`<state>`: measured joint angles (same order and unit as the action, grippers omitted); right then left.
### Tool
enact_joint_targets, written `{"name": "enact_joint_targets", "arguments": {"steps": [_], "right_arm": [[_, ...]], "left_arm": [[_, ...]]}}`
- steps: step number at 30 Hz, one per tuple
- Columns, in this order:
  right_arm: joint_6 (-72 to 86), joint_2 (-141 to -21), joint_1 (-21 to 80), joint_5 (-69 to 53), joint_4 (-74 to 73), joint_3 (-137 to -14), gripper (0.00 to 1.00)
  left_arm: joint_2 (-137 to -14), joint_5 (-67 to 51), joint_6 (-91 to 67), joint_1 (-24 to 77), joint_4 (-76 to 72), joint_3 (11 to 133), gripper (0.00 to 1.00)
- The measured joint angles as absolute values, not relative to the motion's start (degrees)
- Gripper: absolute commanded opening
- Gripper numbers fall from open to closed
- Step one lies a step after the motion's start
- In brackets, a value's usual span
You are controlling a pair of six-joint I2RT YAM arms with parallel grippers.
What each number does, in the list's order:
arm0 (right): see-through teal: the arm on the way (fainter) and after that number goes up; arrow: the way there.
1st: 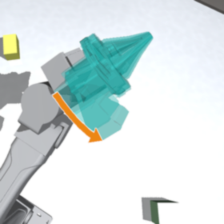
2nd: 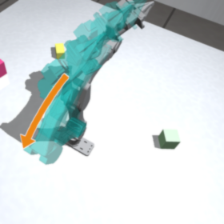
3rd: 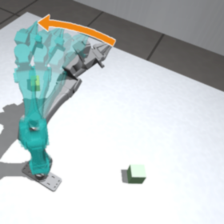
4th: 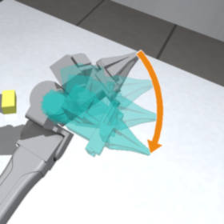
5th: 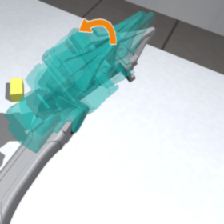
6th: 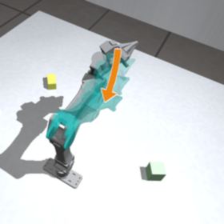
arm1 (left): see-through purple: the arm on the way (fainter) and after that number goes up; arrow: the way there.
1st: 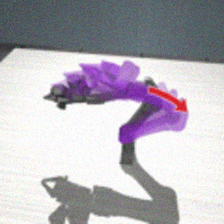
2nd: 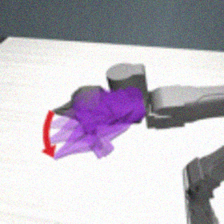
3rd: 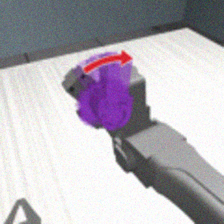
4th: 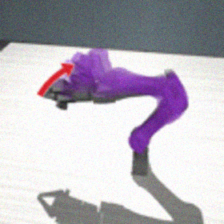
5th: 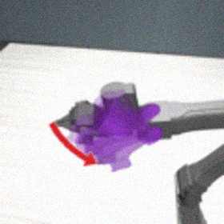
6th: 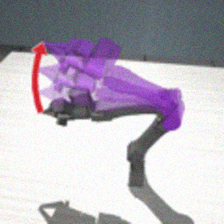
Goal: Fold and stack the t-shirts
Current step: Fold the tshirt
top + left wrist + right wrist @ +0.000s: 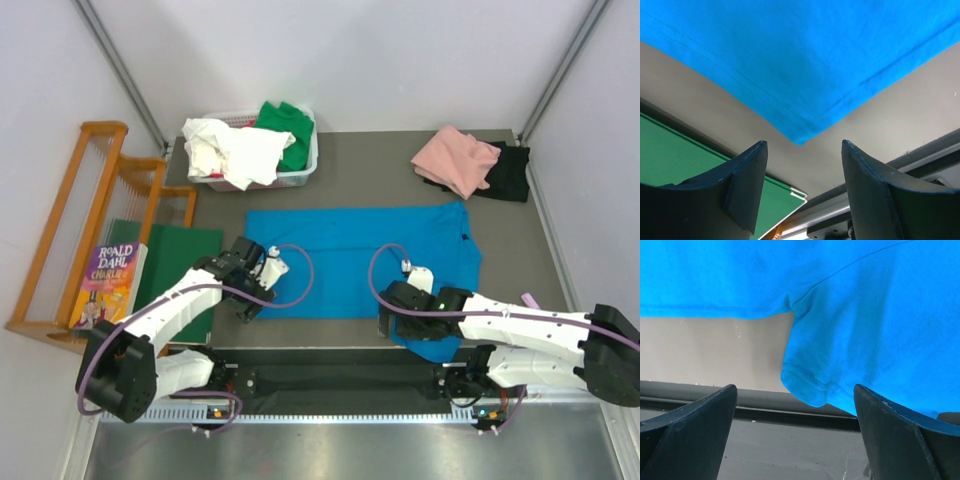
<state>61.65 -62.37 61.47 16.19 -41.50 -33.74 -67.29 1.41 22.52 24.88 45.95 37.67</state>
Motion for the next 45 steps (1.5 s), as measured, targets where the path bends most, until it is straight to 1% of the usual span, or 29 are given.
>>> {"name": "enact_joint_targets", "arguments": {"steps": [3,6,11,20,22,25,26,28,30,31,33,34,35,36,38,39,41,42,45], "right_arm": [[61.65,-62.94,61.19,16.10,-41.43,-33.74,1.00],[61.65,-63.40,61.04,15.99,-41.36,-33.74,1.00],[61.65,-63.44,60.95,15.94,-41.32,-33.74,1.00],[61.17,-63.44,58.94,15.27,-41.06,-33.67,0.99],[60.82,-63.44,58.00,14.96,-40.25,-33.06,0.97],[60.01,-63.44,55.66,13.74,-38.17,-31.03,0.94],[59.68,-63.42,54.61,13.08,-37.54,-30.20,0.93],[59.09,-62.89,53.43,12.12,-36.49,-29.95,0.91],[58.57,-62.89,52.82,11.46,-36.45,-29.93,0.88],[58.26,-62.89,52.71,11.31,-36.45,-29.93,0.83],[57.80,-62.89,52.69,11.27,-36.51,-29.89,0.77],[57.52,-62.89,52.66,11.29,-36.53,-29.78,0.71],[57.28,-62.87,52.62,11.46,-36.62,-29.67,0.68],[57.06,-62.87,52.62,11.49,-36.71,-29.65,0.61],[56.71,-62.85,52.56,11.73,-36.58,-29.36,0.53],[56.60,-62.74,52.56,11.90,-36.64,-29.23,0.44],[56.64,-62.24,52.40,12.12,-36.47,-28.80,0.34],[56.66,-61.98,52.29,12.19,-36.40,-28.47,0.23],[56.95,-61.19,52.25,12.27,-35.90,-27.59,0.00]], "left_arm": [[-67.94,0.69,22.68,24.88,45.17,37.67,0.63],[-71.09,-0.14,22.65,24.88,44.66,37.74,0.62],[-75.07,-0.64,22.65,24.88,43.57,37.74,0.62],[-75.20,-0.62,22.68,24.88,42.83,37.74,0.61],[-75.20,-0.60,22.68,24.88,42.57,37.71,0.60],[-75.24,-0.60,22.72,24.69,42.00,37.58,0.53],[-75.26,-0.62,22.76,24.60,41.95,37.56,0.47],[-75.31,-0.64,22.83,24.21,41.85,37.54,0.43],[-75.53,-0.84,23.03,23.53,41.65,37.56,0.41],[-75.55,-0.95,23.07,23.18,41.58,37.56,0.41],[-75.55,-1.17,23.11,22.65,41.50,37.58,0.41],[-75.55,-1.23,23.11,22.55,41.50,37.58,0.41],[-75.57,-1.26,23.11,22.48,41.47,37.58,0.41],[-75.61,-1.28,23.11,22.46,41.47,37.58,0.41],[-75.66,-1.26,23.11,22.46,41.47,37.60,0.40],[-75.66,-1.26,23.11,22.46,41.47,37.60,0.40],[-75.66,-1.28,23.11,22.37,41.47,37.60,0.40],[-75.66,-1.28,23.11,22.33,41.47,37.60,0.40],[-75.66,-1.28,23.14,22.15,41.47,37.63,0.40]]}}
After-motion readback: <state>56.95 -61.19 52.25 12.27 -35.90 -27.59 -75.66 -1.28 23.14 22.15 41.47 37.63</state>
